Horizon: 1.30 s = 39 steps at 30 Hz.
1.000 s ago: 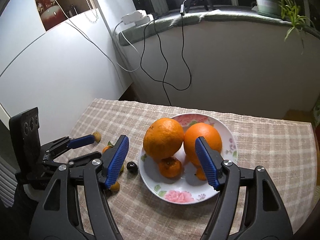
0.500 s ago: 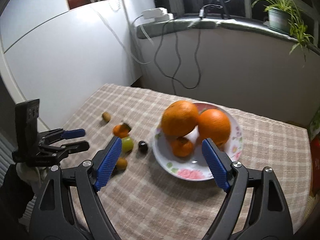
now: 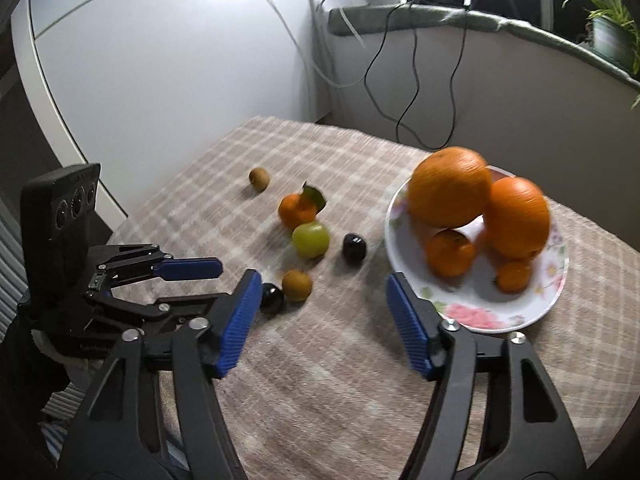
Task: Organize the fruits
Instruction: 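Grasp the dark plum with the left tool while the right tool grasps the brown longan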
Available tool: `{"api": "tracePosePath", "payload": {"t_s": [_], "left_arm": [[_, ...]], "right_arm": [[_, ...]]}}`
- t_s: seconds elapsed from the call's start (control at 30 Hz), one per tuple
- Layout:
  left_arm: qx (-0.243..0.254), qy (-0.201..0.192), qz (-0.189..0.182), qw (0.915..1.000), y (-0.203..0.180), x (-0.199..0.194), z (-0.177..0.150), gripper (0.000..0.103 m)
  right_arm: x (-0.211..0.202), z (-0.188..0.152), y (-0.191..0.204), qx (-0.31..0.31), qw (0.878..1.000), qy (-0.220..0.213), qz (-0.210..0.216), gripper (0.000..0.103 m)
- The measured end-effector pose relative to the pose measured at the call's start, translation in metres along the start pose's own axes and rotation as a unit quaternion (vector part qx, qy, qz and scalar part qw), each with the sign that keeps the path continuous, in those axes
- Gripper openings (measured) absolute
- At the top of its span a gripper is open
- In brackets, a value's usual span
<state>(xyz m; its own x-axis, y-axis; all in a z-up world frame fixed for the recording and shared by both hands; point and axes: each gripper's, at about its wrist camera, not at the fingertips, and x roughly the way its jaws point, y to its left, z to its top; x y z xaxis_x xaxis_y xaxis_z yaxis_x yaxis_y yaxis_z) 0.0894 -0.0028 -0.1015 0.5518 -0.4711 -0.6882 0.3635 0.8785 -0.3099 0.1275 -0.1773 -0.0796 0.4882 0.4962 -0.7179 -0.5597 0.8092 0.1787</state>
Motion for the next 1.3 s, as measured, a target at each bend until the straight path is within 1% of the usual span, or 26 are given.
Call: {"api": "tracePosePath", "payload": {"t_s": [0.1,0.3,0.47,0.6,0.77,0.83,1.17,1.3], "left_arm": [[0.007,0.003,0.005,1.0000,-0.003,0.003,-0.001,0.043],[0.021,0.010,0.016,0.9996,-0.007,0.011,-0.003,0.041],[0.027,0.021,0.021,0.9992,-0.007,0.021,-0.004,0.040],[0.024,0.025,0.021,0.9992,-0.004,0.025,-0.004,0.039],[0.028,0.026,0.019,0.9991,-0.005,0.028,-0.003,0.039],[0.031,0.028,0.020,0.9989,-0.005,0.029,-0.002,0.036],[0.032,0.033,0.021,0.9987,-0.004,0.035,-0.003,0.031],[0.032,0.033,0.021,0.9987,-0.004,0.036,-0.003,0.029]], "right_arm": [[0.011,-0.001,0.004,-0.004,1.000,0.014,0.005,0.056],[0.031,0.000,0.006,0.002,0.999,0.035,0.013,0.048],[0.046,0.000,0.004,0.014,0.998,0.050,0.022,0.046],[0.055,0.001,0.003,0.016,0.998,0.060,0.026,0.043],[0.066,0.002,0.000,0.022,0.997,0.066,0.033,0.041],[0.069,0.003,0.000,0.024,0.997,0.067,0.036,0.041],[0.071,0.004,0.000,0.022,0.996,0.072,0.043,0.039],[0.072,0.004,0.002,0.023,0.995,0.078,0.059,0.039]]}}
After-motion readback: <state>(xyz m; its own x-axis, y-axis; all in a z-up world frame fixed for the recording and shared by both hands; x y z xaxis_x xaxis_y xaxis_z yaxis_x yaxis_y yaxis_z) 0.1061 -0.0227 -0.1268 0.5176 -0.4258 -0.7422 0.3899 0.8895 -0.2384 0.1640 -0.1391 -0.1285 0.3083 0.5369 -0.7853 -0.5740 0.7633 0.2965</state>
